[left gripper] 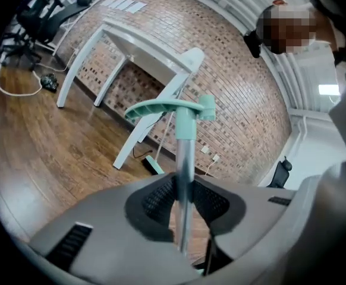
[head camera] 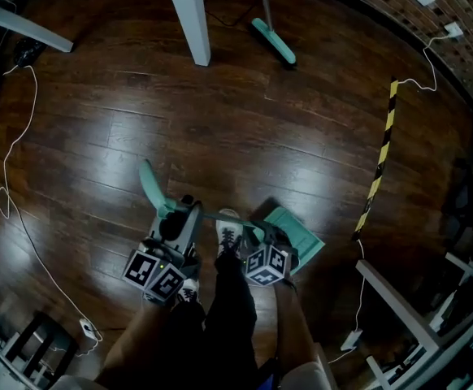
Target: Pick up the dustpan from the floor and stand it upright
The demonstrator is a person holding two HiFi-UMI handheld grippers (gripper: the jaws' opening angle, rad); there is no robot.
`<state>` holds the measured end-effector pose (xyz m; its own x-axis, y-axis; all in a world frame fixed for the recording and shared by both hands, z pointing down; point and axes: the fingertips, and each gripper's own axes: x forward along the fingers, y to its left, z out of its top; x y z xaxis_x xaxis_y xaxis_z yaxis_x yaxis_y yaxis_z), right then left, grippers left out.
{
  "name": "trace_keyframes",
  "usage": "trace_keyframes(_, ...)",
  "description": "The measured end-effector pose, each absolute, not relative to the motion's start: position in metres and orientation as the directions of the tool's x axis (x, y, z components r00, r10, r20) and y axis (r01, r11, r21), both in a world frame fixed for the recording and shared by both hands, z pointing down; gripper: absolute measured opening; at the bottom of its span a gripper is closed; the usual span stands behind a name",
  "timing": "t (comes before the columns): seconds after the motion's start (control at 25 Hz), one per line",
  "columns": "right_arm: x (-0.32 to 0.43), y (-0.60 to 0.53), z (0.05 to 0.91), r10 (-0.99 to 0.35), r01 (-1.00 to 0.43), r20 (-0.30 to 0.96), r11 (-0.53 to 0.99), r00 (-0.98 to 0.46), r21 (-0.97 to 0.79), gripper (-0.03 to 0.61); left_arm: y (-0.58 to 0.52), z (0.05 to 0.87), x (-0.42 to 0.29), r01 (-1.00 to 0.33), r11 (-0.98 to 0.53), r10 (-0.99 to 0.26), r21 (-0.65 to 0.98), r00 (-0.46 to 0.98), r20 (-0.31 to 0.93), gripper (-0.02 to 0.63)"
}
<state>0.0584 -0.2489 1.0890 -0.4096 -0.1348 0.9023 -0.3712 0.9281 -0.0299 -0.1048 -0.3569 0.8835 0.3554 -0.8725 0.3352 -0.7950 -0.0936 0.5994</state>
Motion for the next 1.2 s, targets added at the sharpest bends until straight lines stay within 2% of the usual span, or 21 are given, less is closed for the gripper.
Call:
trace_keyframes(0.32,0.121,-0.273,0.988,-0.255,-0.507,0.898,0.861,-0.359,0.042,0.1,-0.343,0.809,-0.065,-0.897,-0.16,-0.859,0.413,0.332,0.389,0.097)
trace_keyframes(0.56,0.139,-0.322,0.895,-0.438,-0.649,0.811,0.755,-0.389,0.096,0.097,-0.341,0.772,0.004,-0.877,-0.364,-0.757,0.314,0.475,0.449,0.104)
trace_keyframes(0.68,0.141,-0.345,0.848,-0.524,-0.712,0.746,0.696,-0.411,0.096,0.067,-0.344,0.753,0.025,-0.865,-0.412,-0.711,0.286,0.501,0.493,0.123)
trace_keyframes(0.8,0.149,-0.354,0.805,-0.596,-0.759,0.695,0.642,-0.403,0.11,0.057,-0.335,0.74,0.034,-0.855,-0.465,-0.69,0.228,0.512,0.512,0.124)
trace_keyframes(1.0,0.166,-0.356,0.75,-0.682,-0.798,0.63,0.581,-0.371,0.159,-0.013,-0.313,0.726,0.033,-0.827,-0.535,-0.658,0.173,0.536,0.529,0.13)
trace_keyframes(1.2,0.178,-0.348,0.704,-0.737,-0.835,0.566,0.531,-0.369,0.147,-0.018,-0.285,0.708,0.016,-0.831,-0.536,-0.654,0.147,0.519,0.551,0.13)
